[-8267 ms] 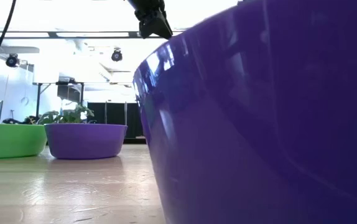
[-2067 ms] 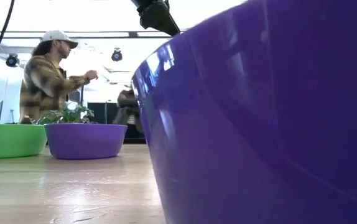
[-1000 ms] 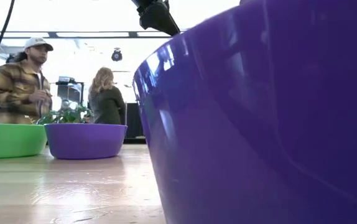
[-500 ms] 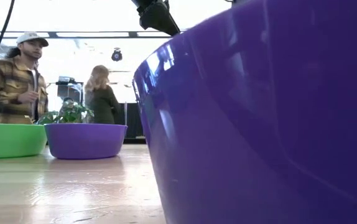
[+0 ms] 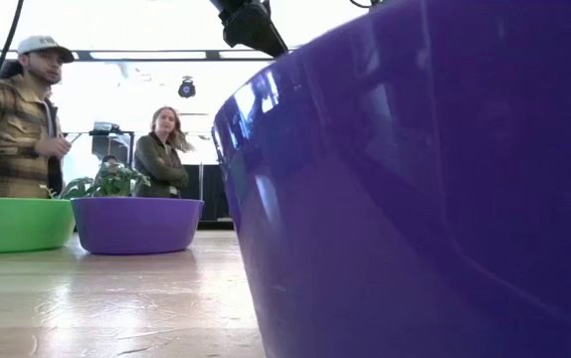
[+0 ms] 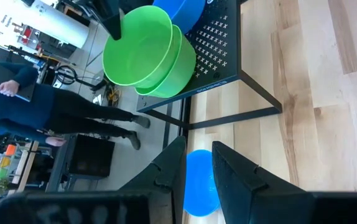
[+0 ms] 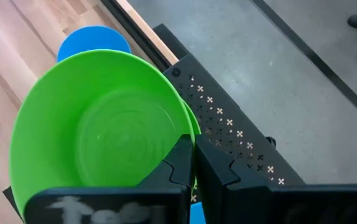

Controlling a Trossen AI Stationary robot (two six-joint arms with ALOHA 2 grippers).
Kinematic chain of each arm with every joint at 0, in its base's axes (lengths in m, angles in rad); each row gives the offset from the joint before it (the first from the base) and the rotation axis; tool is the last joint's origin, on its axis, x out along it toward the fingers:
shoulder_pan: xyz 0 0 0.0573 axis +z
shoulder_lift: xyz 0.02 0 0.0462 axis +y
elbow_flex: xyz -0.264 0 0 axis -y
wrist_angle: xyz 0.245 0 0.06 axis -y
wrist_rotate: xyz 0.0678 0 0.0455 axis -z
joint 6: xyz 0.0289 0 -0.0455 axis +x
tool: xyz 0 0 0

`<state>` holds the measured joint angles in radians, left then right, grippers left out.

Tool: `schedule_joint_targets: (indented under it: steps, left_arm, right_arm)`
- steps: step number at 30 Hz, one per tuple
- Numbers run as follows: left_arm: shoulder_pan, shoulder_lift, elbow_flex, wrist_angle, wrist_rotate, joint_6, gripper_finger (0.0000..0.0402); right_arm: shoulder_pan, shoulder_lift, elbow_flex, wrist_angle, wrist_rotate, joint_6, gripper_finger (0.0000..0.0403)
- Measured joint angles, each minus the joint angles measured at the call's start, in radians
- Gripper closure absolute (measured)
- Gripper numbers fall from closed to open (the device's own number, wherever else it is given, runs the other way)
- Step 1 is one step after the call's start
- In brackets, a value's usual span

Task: Pick & Place Mini bowls
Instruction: Stack the bottom green bowl on top of the green bowl on the shelf

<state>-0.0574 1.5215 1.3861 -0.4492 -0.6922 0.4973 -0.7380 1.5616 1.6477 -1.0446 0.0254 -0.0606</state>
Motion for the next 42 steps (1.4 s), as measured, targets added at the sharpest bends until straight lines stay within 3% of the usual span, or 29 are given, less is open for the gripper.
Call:
schedule_joint_targets:
  steps: [25, 42]
  left_arm:
    - [0.0, 0.0, 0.0, 0.001, 0.0, -0.005, 0.0319]
    - [0.0, 0.0, 0.0, 0.001, 0.0, -0.004, 0.0319]
  right_arm:
    - [-0.002, 0.012, -0.029, 0.011, 0.002, -0.018, 0.0391]
    - [-0.002, 0.009, -0.013, 0.005, 0.003, -0.036, 0.0292]
